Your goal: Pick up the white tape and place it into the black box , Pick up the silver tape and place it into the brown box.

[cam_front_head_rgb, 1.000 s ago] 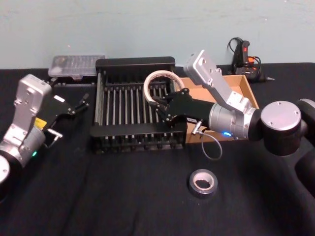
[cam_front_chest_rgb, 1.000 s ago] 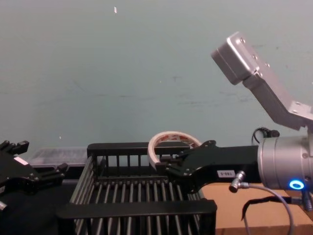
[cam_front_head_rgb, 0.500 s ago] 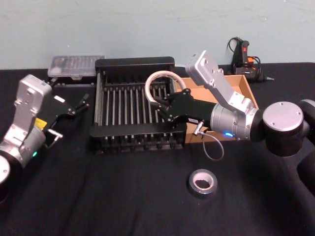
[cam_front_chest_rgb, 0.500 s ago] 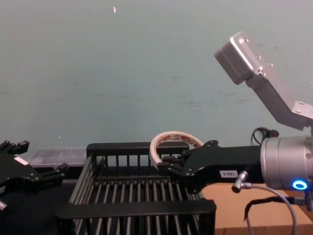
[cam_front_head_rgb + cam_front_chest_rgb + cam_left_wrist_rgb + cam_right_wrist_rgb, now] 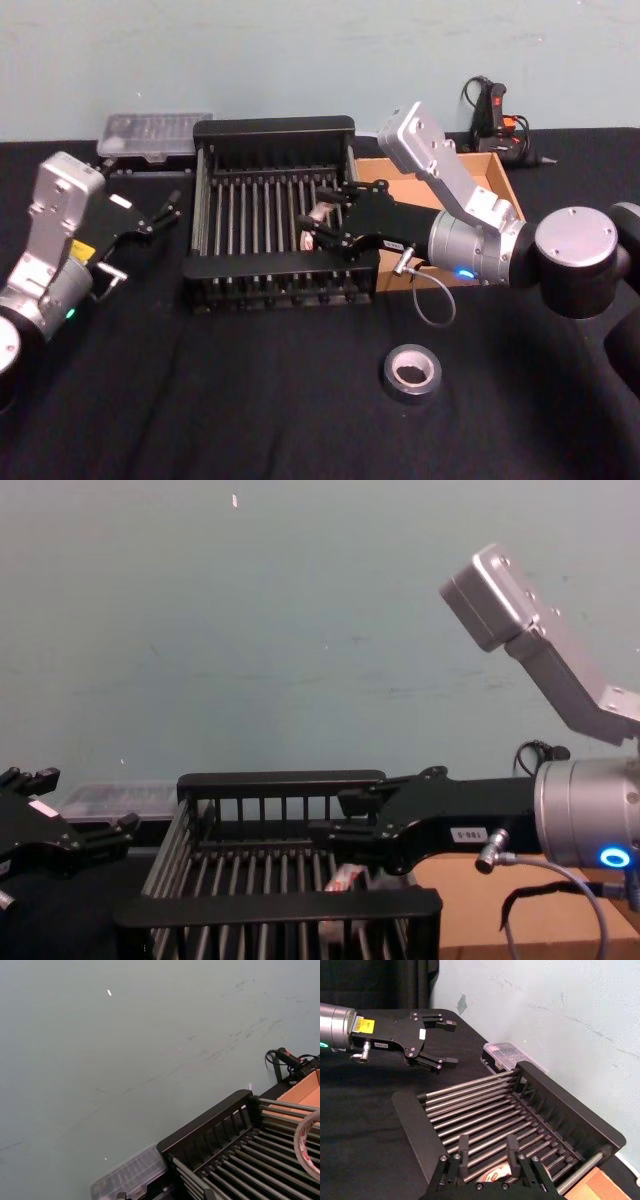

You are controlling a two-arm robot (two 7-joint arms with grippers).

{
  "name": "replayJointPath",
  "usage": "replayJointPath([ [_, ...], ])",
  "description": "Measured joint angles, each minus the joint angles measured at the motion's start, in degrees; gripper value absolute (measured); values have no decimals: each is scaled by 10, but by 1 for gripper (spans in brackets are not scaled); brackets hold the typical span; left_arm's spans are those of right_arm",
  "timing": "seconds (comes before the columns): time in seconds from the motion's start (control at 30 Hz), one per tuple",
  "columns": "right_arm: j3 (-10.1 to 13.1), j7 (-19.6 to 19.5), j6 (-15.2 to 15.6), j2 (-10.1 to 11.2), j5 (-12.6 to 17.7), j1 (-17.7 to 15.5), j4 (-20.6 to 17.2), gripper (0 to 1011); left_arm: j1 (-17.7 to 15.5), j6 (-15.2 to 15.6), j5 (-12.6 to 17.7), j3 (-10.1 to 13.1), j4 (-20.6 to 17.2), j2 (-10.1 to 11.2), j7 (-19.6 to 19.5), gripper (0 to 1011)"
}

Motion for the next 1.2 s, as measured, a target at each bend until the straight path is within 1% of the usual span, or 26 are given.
replayJointPath([
  [0.03, 0, 0, 0, 0, 0, 0, 0, 471, 0, 0, 0, 0, 0, 0, 0, 1001],
  [0.07, 0, 0, 0, 0, 0, 0, 0, 531, 0, 0, 0, 0, 0, 0, 0, 1001],
  [0.1, 0, 0, 0, 0, 0, 0, 0, 543, 0, 0, 0, 0, 0, 0, 0, 1001],
  [0.13, 0, 0, 0, 0, 0, 0, 0, 593, 0, 0, 0, 0, 0, 0, 0, 1001],
  [0.2, 0, 0, 0, 0, 0, 0, 0, 629, 0, 0, 0, 0, 0, 0, 0, 1001],
  [0.27, 0, 0, 0, 0, 0, 0, 0, 712, 0, 0, 0, 0, 0, 0, 0, 1002],
  [0.3, 0, 0, 0, 0, 0, -1, -1, 732, 0, 0, 0, 0, 0, 0, 0, 1001],
  [0.33, 0, 0, 0, 1, 0, -1, -1, 789, 0, 0, 0, 0, 0, 0, 0, 1001],
  [0.43, 0, 0, 0, 1, 0, -1, -1, 873, 0, 0, 0, 0, 0, 0, 0, 1001],
  [0.53, 0, 0, 0, 1, 0, -1, -1, 920, 0, 0, 0, 0, 0, 0, 0, 1001],
  [0.57, 0, 0, 0, 1, 0, -1, -1, 973, 0, 0, 0, 0, 0, 0, 0, 1001],
  [0.63, 0, 0, 0, 1, 0, -1, -1, 1000, 0, 0, 0, 0, 0, 0, 0, 1001],
  [1.0, 1, 0, 3, 2, 4, -2, -3, 1002, 0, 0, 0, 0, 0, 0, 0, 1001],
  [1.2, 11, -3, 10, 12, 16, -11, -19, 1002, 0, 0, 0, 0, 0, 0, 0, 1001],
])
